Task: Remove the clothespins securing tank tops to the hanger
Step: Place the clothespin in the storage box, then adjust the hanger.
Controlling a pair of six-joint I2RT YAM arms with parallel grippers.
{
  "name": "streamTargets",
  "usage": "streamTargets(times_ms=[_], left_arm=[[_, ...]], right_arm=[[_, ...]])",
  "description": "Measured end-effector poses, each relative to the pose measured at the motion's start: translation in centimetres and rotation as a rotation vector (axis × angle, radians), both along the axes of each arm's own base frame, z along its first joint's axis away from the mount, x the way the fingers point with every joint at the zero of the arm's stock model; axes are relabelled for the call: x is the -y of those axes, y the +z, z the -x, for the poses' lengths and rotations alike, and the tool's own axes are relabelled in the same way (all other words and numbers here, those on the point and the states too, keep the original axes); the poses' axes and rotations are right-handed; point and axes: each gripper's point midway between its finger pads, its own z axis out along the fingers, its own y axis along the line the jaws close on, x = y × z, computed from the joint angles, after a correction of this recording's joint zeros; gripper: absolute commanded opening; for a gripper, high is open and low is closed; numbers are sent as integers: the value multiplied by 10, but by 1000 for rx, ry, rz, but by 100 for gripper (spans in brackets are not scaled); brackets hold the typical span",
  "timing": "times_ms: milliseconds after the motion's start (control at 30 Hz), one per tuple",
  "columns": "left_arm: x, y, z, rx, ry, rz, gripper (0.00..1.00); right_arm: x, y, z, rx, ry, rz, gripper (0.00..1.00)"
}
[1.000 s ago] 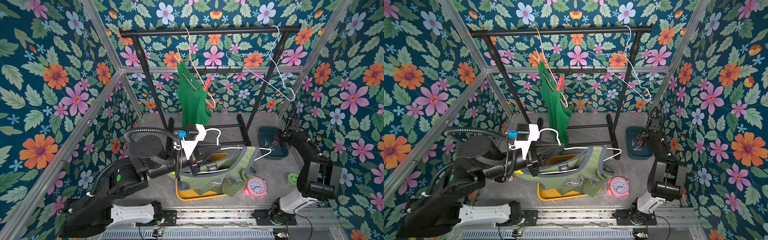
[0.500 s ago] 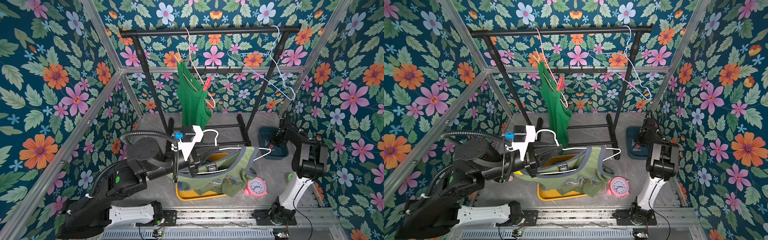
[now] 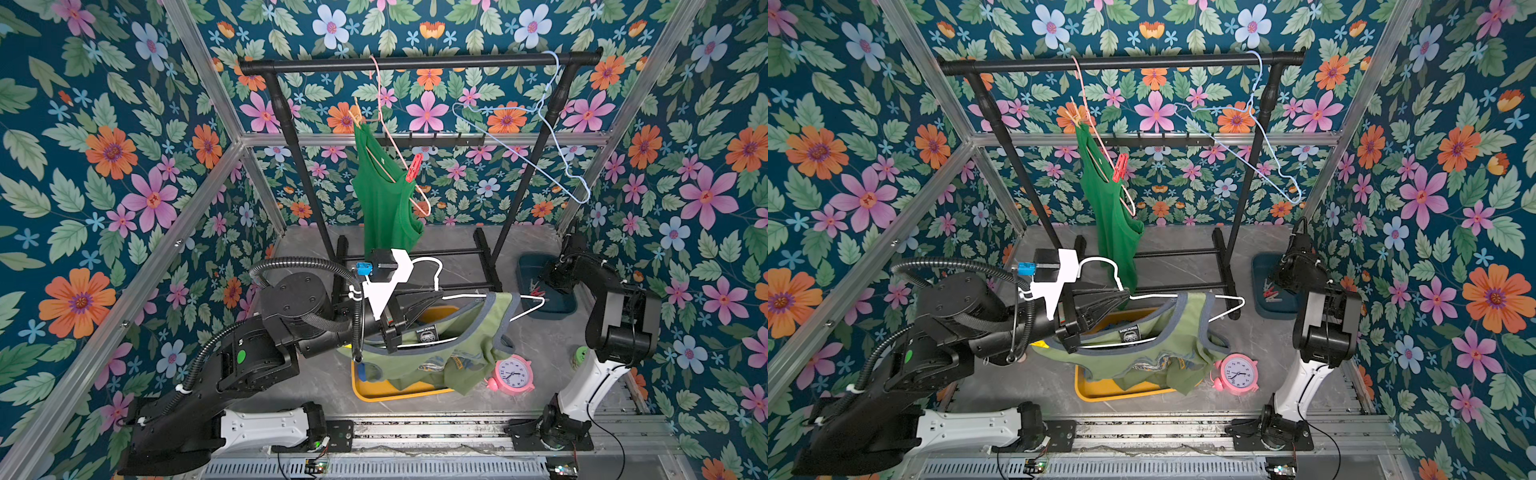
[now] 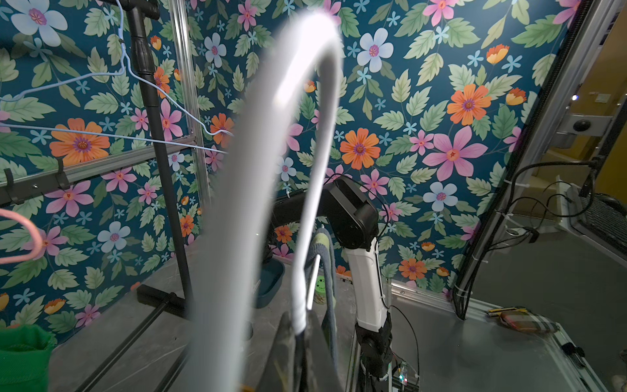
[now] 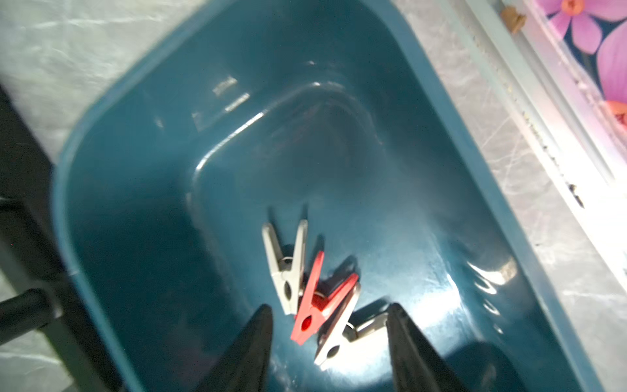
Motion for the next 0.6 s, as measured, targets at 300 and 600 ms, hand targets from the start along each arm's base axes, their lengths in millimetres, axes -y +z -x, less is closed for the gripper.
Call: streamTargets(times_ms=[300, 600], left_arm=[[4, 0, -1, -3, 0, -8, 0], [6, -3, -7, -13, 28, -39, 0]], right_arm=[[-37, 95, 36, 256, 51, -53, 39], [-118, 263, 130, 752, 299, -73, 39]])
